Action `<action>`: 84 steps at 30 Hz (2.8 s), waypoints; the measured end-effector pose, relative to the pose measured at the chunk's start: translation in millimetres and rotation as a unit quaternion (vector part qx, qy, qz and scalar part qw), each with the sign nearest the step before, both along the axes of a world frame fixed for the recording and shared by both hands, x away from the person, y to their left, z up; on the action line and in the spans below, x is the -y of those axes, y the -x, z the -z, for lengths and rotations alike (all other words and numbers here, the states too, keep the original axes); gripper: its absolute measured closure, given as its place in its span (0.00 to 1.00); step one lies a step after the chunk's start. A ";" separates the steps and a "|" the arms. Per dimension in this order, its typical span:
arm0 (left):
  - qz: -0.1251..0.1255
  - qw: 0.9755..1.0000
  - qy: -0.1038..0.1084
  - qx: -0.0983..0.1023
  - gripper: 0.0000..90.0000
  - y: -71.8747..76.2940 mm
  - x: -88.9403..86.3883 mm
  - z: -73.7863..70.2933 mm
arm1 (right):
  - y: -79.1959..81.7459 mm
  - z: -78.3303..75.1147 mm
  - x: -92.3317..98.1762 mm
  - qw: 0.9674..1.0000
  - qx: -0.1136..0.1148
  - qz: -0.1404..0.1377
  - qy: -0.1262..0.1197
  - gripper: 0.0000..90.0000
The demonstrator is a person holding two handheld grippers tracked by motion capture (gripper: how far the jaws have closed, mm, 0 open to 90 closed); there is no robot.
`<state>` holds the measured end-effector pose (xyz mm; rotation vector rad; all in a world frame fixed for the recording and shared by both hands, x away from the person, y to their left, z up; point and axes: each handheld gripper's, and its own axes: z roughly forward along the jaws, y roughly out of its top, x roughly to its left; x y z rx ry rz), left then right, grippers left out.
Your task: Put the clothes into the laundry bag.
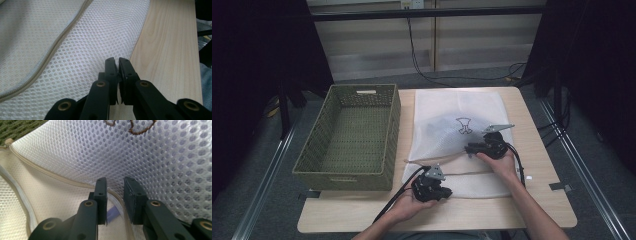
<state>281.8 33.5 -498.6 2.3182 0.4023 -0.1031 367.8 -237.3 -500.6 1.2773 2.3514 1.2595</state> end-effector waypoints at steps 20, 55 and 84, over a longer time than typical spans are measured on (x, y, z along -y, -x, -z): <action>0.014 1.000 -0.007 0.013 0.94 0.0 -0.1 -0.8 | 3.9 9.3 -0.8 1.000 0.001 0.014 0.007 1.00; -0.002 1.000 -0.006 -0.009 0.95 -8.4 25.3 -1.3 | 48.8 -46.7 4.9 0.995 0.062 -0.029 -0.070 1.00; -0.019 1.000 -0.007 -0.003 0.96 -9.6 28.0 -0.6 | 81.1 -30.5 -2.1 0.997 0.046 -0.061 -0.032 1.00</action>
